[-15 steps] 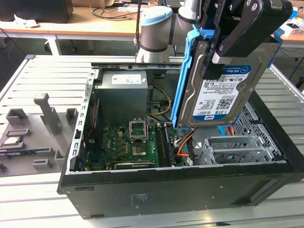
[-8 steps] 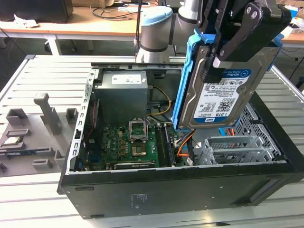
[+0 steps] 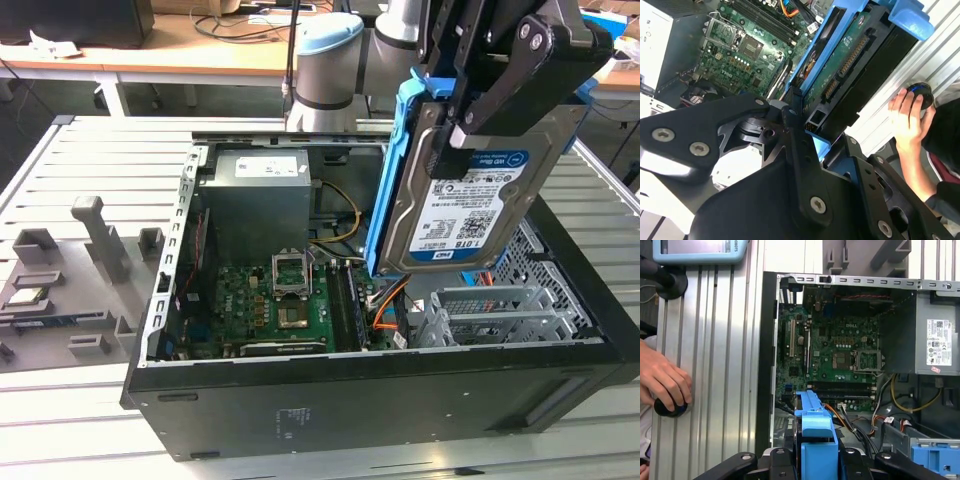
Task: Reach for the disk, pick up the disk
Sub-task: 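Pick up the disk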
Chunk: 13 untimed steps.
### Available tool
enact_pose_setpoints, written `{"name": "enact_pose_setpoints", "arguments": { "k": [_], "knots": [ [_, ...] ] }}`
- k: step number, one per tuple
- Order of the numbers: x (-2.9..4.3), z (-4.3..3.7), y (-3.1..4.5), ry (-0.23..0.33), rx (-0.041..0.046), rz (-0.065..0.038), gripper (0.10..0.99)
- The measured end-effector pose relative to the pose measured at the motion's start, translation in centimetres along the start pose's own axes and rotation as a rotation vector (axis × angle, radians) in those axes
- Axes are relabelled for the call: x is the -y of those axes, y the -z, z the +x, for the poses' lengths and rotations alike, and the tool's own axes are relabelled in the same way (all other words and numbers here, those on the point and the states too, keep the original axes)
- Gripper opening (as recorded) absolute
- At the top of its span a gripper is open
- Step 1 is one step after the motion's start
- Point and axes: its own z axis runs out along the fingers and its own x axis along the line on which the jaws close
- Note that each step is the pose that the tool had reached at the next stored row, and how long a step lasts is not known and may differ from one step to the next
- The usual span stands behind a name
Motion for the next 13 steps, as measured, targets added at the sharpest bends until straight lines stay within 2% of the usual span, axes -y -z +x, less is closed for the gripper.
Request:
{"name": "enact_pose_setpoints", "arguments": {
  "k": [8, 9, 10, 13],
  "knots": [
    [0.28, 0.01, -0.35, 0.0, 0.0, 0.0, 0.365],
    [0.42, 0.01, -0.65, 0.0, 0.0, 0.0, 0.365],
    [0.72, 0.02, -1.28, 0.0, 0.0, -0.001, 0.365],
    [1.16, 0.03, -1.79, 0.0, 0.0001, -0.002, 0.365]
  ]
}}
